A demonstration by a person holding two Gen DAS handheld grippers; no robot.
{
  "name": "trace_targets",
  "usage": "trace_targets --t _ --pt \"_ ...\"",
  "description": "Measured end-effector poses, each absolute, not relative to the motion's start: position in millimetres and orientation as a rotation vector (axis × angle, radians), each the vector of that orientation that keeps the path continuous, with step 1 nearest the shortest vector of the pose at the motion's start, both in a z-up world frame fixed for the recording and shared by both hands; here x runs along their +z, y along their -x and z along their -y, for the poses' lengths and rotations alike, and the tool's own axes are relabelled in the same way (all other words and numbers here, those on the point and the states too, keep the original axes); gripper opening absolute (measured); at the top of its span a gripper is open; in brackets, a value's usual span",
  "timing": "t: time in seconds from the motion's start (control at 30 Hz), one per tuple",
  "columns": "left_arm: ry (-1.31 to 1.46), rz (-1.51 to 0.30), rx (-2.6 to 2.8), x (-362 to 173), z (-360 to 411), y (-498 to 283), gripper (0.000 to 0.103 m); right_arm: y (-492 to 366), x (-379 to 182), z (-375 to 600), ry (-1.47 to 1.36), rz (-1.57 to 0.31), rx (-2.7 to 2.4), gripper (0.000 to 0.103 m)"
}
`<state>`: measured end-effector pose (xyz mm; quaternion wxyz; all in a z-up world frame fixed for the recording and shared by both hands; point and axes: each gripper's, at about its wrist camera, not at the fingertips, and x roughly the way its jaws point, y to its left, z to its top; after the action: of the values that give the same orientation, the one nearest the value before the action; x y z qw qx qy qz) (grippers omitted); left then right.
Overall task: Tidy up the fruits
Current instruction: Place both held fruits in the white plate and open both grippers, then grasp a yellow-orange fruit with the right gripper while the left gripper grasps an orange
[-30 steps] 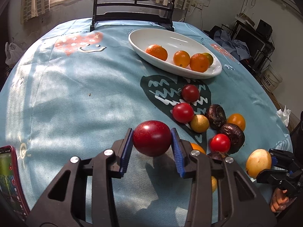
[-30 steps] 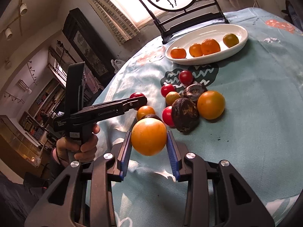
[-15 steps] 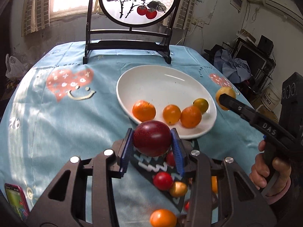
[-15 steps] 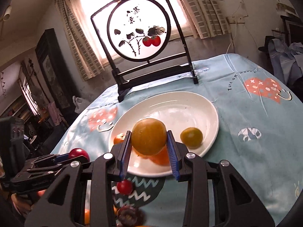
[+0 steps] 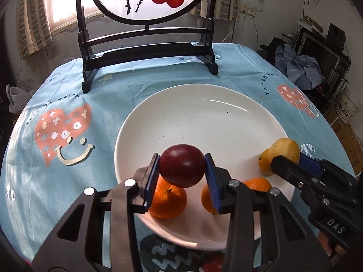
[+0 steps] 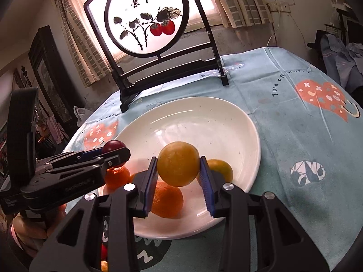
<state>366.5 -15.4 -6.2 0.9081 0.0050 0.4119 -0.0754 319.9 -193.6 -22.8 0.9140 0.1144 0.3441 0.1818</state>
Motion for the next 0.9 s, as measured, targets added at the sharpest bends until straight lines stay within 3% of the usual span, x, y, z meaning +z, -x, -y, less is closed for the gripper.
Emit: trace_targets --t 0.13,0.2,0.27,0.4,0.9 --pt "-0.022 -0.871 -0.134 -12 20 -371 0.042 -324 -27 191 -0.222 -0.73 0.381 0.039" --pt "-0.03 -0.852 -0.096 -6 19 -365 0.077 -324 -28 193 -0.225 -0.745 0.366 0.047" --pt "-0.04 -0.793 -0.067 7 16 -350 0.084 -318 -22 198 -0.239 -0.721 0.373 0.057" --pt "-0.077 -0.73 -0.062 26 6 -308 0.095 -296 -4 200 -0.231 -0.668 0.411 0.058" --pt "0.078 -0.795 -0.009 -8 -68 -224 0.096 -234 -26 183 -0.165 -0.818 0.528 0.058"
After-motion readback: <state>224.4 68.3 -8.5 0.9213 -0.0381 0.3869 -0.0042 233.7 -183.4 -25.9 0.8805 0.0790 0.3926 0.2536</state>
